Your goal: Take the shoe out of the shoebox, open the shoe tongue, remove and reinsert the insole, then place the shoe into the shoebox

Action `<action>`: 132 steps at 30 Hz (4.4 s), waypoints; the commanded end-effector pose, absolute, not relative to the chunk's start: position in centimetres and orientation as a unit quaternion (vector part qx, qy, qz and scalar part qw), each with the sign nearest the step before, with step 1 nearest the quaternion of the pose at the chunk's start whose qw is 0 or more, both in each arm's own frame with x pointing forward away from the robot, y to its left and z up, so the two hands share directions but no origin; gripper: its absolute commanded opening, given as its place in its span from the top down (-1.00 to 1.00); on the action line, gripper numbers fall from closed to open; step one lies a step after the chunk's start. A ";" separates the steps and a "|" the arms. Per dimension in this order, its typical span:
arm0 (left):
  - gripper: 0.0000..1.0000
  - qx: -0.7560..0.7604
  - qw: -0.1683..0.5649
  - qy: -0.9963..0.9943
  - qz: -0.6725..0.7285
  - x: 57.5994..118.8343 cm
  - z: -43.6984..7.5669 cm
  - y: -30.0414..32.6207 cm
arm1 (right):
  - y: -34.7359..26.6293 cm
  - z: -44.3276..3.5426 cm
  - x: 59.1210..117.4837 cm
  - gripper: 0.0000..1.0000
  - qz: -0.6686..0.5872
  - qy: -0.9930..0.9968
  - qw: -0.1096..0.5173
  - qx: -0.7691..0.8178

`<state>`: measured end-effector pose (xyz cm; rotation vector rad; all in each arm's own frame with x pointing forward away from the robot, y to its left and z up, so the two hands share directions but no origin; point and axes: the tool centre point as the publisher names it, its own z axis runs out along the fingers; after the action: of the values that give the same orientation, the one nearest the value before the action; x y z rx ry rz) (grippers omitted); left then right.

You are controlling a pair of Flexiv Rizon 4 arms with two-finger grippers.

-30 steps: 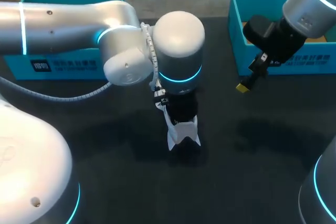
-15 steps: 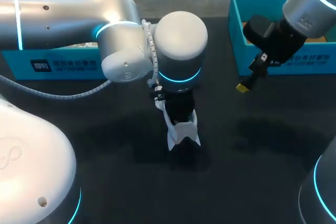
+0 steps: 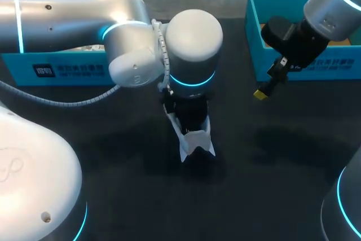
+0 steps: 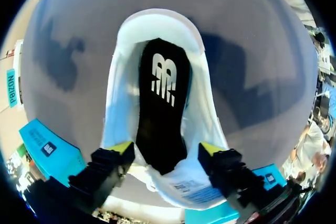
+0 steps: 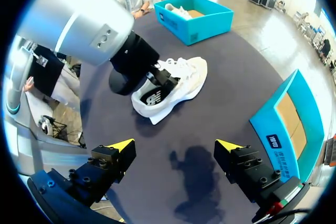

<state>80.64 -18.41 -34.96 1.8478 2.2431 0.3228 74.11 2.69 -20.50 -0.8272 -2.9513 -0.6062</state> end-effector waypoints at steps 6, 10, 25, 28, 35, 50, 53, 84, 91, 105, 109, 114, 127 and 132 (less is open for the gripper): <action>-1.00 0.645 0.103 0.749 0.110 81.1 -34.2 -19.5 | 2.7 -20.5 74.2 -1.00 -0.193 -0.945 0.009 -0.265; -1.00 0.647 0.104 0.748 0.104 81.0 -33.9 -19.5 | 2.7 -20.5 74.2 -1.00 -0.193 -0.945 0.009 -0.265; -1.00 0.651 0.126 0.745 0.070 80.5 -29.7 -18.8 | 2.7 -20.5 74.2 -1.00 -0.193 -0.945 0.009 -0.265; -1.00 0.652 0.129 0.745 0.062 80.2 -28.8 -18.6 | 2.7 -20.5 74.2 -1.00 -0.193 -0.945 0.009 -0.265; -1.00 0.645 0.147 0.748 0.048 80.0 -26.9 -18.1 | 2.7 -20.5 74.2 -1.00 -0.193 -0.945 0.009 -0.265; -0.10 0.626 0.147 0.762 0.075 83.1 -26.4 -17.3 | 2.7 -20.5 74.2 -1.00 -0.193 -0.945 0.009 -0.265; 0.06 0.627 0.140 0.762 0.080 83.6 -27.0 -17.3 | 2.7 -20.5 74.2 -1.00 -0.193 -0.945 0.009 -0.265; 0.46 0.653 0.091 0.750 0.051 83.4 -31.9 -18.1 | 2.7 -20.5 74.2 -1.00 -0.193 -0.945 0.009 -0.265; 0.40 0.654 0.088 0.750 0.051 83.1 -32.0 -17.8 | 2.7 -20.5 74.2 -1.00 -0.193 -0.945 0.009 -0.265; 0.35 0.649 0.090 0.754 0.042 82.0 -32.4 -18.8 | 2.7 -20.5 74.2 -1.00 -0.193 -0.945 0.009 -0.265; 0.34 0.646 0.085 0.758 0.035 80.9 -33.1 -19.0 | 2.7 -20.5 74.2 -1.00 -0.193 -0.945 0.009 -0.265; 0.36 0.635 0.082 0.767 0.037 80.0 -33.8 -19.1 | 2.7 -20.5 74.2 -1.00 -0.193 -0.945 0.009 -0.265; 0.29 0.600 0.094 0.793 0.042 79.4 -33.5 -19.5 | 2.7 -20.5 74.2 -1.00 -0.193 -0.945 0.009 -0.265; 0.21 0.562 0.093 0.821 0.038 79.0 -34.2 -19.6 | 2.7 -20.5 74.2 -1.00 -0.193 -0.945 0.009 -0.265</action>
<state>79.03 -19.00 -33.65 1.6939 2.4240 0.1080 74.11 2.68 -20.49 -0.8273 -2.9513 -0.6062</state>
